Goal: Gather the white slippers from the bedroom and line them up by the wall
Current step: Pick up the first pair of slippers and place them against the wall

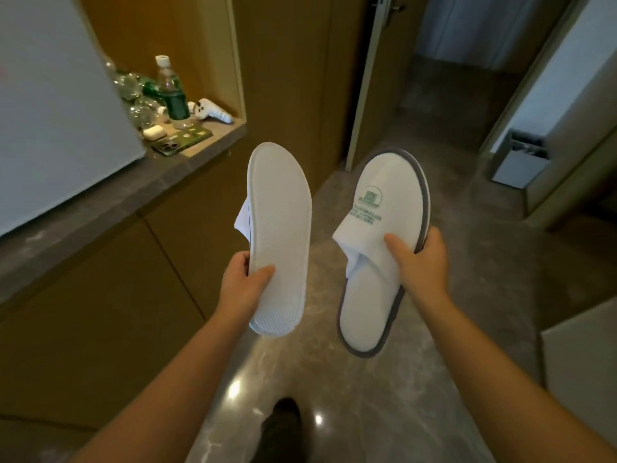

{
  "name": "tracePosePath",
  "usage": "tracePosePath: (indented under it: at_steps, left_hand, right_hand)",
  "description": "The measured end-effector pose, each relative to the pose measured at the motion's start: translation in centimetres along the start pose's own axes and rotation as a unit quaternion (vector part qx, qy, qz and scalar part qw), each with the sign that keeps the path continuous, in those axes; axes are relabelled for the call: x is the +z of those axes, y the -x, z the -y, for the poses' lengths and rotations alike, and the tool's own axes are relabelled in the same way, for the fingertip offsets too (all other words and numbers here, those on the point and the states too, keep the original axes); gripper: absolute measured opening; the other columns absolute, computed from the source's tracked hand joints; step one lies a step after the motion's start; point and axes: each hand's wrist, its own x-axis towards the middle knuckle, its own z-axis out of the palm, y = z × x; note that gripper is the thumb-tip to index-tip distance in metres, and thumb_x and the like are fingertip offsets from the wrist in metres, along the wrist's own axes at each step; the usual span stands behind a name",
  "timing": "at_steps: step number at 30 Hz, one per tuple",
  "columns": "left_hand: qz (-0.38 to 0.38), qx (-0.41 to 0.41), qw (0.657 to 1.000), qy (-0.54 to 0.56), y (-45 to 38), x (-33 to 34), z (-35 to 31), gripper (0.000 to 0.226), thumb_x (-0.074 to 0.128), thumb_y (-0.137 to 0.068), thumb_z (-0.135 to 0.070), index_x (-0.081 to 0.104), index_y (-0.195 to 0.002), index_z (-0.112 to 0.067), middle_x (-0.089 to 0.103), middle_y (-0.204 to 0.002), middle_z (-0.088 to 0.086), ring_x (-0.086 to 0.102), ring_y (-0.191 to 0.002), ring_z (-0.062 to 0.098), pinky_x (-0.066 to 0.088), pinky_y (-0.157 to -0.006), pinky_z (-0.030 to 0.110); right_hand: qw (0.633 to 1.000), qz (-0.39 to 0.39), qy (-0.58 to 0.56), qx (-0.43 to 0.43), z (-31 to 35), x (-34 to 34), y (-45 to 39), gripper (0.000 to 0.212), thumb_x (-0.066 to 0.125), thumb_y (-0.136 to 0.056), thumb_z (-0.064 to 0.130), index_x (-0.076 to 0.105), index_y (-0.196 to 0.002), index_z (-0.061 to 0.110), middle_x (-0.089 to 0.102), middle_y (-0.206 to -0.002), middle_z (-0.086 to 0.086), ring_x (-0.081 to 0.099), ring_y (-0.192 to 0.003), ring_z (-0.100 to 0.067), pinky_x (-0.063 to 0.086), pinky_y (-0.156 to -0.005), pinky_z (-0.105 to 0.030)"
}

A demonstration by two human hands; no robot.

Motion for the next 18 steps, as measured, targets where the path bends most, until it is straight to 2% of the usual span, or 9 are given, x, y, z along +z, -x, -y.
tracePosePath:
  at_steps: [4,10,15,18]
  left_hand:
    - [0.025,-0.006,1.0,0.014,-7.6,5.3,-0.6,0.016,0.055,-0.081,-0.013,0.047,-0.095,-0.015,0.049,-0.083,-0.01,0.047,-0.076,0.006,0.037,-0.058,0.023]
    - [0.024,-0.035,0.999,0.031,-20.1,10.3,-2.9,0.021,0.055,-0.081,-0.012,0.048,-0.101,-0.008,0.051,-0.095,0.002,0.048,-0.086,0.018,0.039,-0.069,0.03]
    - [0.016,-0.041,0.999,0.014,-28.8,13.0,-4.6,0.015,0.057,-0.081,-0.012,0.047,-0.092,-0.013,0.05,-0.082,-0.007,0.048,-0.079,0.013,0.038,-0.061,0.025]
    - [0.003,-0.054,0.998,0.011,-32.9,15.2,-4.3,0.015,0.057,-0.08,-0.012,0.048,-0.091,-0.012,0.051,-0.082,-0.006,0.049,-0.079,0.014,0.038,-0.06,0.023]
  right_hand:
    - [0.999,-0.02,0.03,0.008,-2.4,1.2,-8.4,0.028,0.067,-0.075,0.019,0.044,-0.091,0.019,0.053,-0.087,0.003,0.052,-0.071,-0.005,0.039,-0.054,-0.015]
    - [0.998,-0.006,0.05,0.029,-3.2,5.5,-21.8,0.028,0.067,-0.076,0.019,0.044,-0.092,0.018,0.054,-0.094,-0.002,0.054,-0.075,-0.012,0.042,-0.058,-0.02]
    - [0.997,0.025,0.057,0.043,-4.5,9.3,-30.6,0.029,0.067,-0.076,0.018,0.043,-0.093,0.018,0.053,-0.092,0.001,0.05,-0.07,0.0,0.039,-0.054,-0.013]
    - [0.994,0.073,0.068,0.045,-6.4,11.7,-35.8,0.031,0.067,-0.076,0.018,0.047,-0.1,0.012,0.053,-0.096,0.0,0.053,-0.077,-0.011,0.039,-0.055,-0.014]
